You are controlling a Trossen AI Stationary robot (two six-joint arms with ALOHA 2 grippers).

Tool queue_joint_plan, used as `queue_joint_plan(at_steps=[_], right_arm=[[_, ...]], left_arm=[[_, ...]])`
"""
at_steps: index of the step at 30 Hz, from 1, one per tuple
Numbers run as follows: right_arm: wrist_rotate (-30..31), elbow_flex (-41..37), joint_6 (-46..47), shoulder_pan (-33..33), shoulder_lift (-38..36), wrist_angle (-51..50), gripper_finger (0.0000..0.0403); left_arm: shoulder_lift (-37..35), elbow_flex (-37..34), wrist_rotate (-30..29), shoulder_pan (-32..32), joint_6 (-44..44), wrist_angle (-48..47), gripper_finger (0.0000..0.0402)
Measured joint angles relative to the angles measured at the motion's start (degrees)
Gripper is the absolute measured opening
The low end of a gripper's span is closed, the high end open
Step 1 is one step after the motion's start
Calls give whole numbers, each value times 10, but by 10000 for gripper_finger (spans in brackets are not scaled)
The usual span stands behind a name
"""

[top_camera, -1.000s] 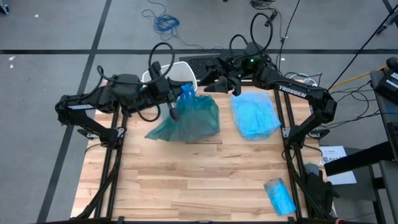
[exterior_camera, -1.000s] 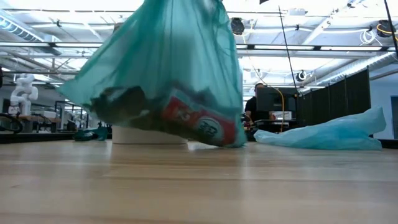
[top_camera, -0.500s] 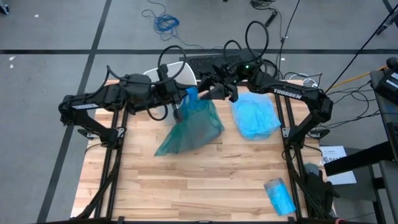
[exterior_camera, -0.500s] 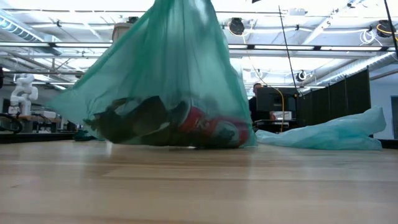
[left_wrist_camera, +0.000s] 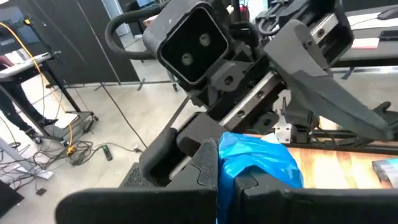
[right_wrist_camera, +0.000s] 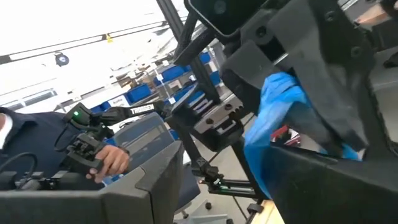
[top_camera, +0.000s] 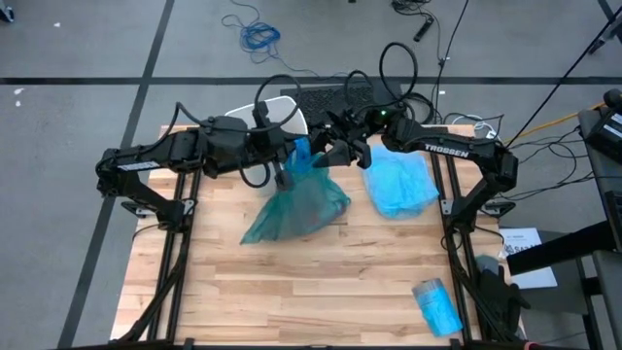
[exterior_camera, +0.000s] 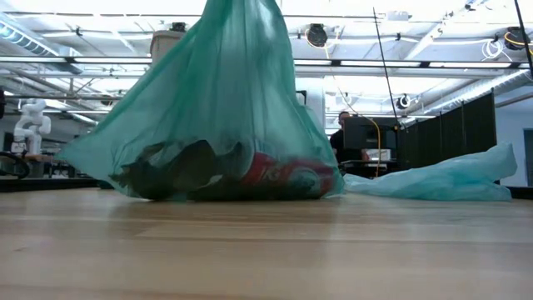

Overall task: Place trash/remove bag and relplace
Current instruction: Close the blue trash bag

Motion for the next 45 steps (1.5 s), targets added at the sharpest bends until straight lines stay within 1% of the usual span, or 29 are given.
queue_joint_plan(at_steps=[5, 8, 12, 16, 22, 26, 29, 33, 40, 45], right_arm=[[-1, 0, 19, 11, 10, 12, 196], [2, 0, 20, 11, 15, 14, 196], [2, -1, 32, 11, 15, 31, 196], [4, -1, 37, 2, 15, 35, 196], [12, -1, 43, -3, 15, 38, 196], [22, -1, 32, -18, 15, 6, 196], [22, -1, 30, -22, 15, 9, 196], [22, -1, 43, -17, 15, 29, 196], [18, -1, 53, -2, 15, 26, 195], [5, -1, 66, 1, 15, 39, 180]], left_arm=[[7, 0, 0, 6, 0, 4, 0], [7, 0, 26, 5, -1, 16, 0], [7, 0, 30, 3, -15, 14, 0], [7, 0, 48, 1, -14, 27, 0], [7, 0, 54, -2, -15, 23, 0], [7, 0, 55, -13, -16, 17, 0], [7, 0, 55, -14, -16, 16, 0], [9, 0, 50, -14, -16, 1, 0], [24, 1, 51, -6, -9, 5, 0], [25, 1, 52, -2, 3, 8, 0]])
